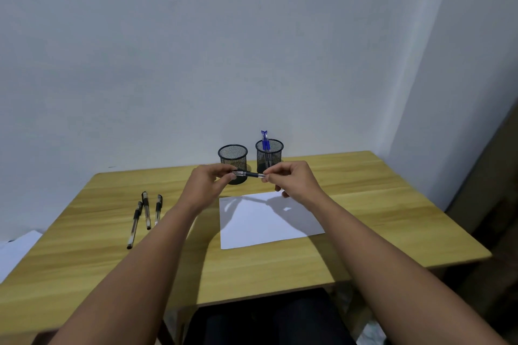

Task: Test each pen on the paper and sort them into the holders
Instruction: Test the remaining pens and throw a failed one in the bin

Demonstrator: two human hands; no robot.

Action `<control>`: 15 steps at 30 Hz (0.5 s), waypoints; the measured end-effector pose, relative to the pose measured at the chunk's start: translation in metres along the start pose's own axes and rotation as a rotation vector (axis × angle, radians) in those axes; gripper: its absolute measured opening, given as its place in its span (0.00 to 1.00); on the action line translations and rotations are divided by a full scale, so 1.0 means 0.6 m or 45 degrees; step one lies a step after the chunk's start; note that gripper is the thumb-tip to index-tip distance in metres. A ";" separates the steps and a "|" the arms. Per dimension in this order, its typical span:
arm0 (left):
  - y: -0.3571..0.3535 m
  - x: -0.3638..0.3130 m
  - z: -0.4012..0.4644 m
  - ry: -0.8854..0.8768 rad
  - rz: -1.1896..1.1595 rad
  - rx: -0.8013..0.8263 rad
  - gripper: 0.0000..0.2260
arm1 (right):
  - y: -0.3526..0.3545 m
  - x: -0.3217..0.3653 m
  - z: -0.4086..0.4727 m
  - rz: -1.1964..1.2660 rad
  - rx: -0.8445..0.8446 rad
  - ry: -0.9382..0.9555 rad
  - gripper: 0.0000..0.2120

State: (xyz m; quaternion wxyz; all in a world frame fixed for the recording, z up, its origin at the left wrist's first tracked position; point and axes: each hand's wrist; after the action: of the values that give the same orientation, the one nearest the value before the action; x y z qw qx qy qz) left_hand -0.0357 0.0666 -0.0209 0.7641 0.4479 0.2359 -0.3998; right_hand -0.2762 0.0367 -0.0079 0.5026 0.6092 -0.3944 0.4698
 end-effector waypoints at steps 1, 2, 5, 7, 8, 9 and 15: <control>-0.001 -0.007 -0.001 -0.009 0.006 -0.003 0.07 | 0.005 0.002 -0.003 0.013 -0.010 0.000 0.04; -0.001 -0.013 -0.001 -0.015 0.011 -0.009 0.07 | 0.010 0.003 -0.006 0.030 -0.019 0.002 0.04; 0.002 -0.026 -0.001 -0.011 0.017 -0.010 0.07 | 0.025 0.008 -0.013 0.064 -0.017 0.003 0.05; -0.001 -0.041 -0.003 -0.007 -0.012 0.020 0.07 | 0.032 0.009 -0.018 0.055 0.001 0.002 0.06; -0.005 -0.049 -0.003 -0.012 -0.030 0.041 0.07 | 0.034 0.009 -0.019 0.058 0.016 0.002 0.06; -0.009 -0.056 -0.002 -0.009 -0.046 0.060 0.07 | 0.036 0.008 -0.021 0.076 0.038 0.003 0.06; -0.045 -0.107 0.021 -0.032 -0.186 0.162 0.06 | 0.089 -0.006 -0.026 0.154 0.051 0.003 0.02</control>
State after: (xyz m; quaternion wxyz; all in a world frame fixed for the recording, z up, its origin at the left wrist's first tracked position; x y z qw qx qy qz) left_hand -0.0944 0.0733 0.0179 0.7059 0.4721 0.2323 -0.4742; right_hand -0.3307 0.0423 0.0023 0.4616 0.5937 -0.4201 0.5079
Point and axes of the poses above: each hand's wrist, its own z-axis towards the middle knuckle, its own y-axis out of the back of the hand, x = y × z, and after that the axes turned 11 degrees about -y, right-handed
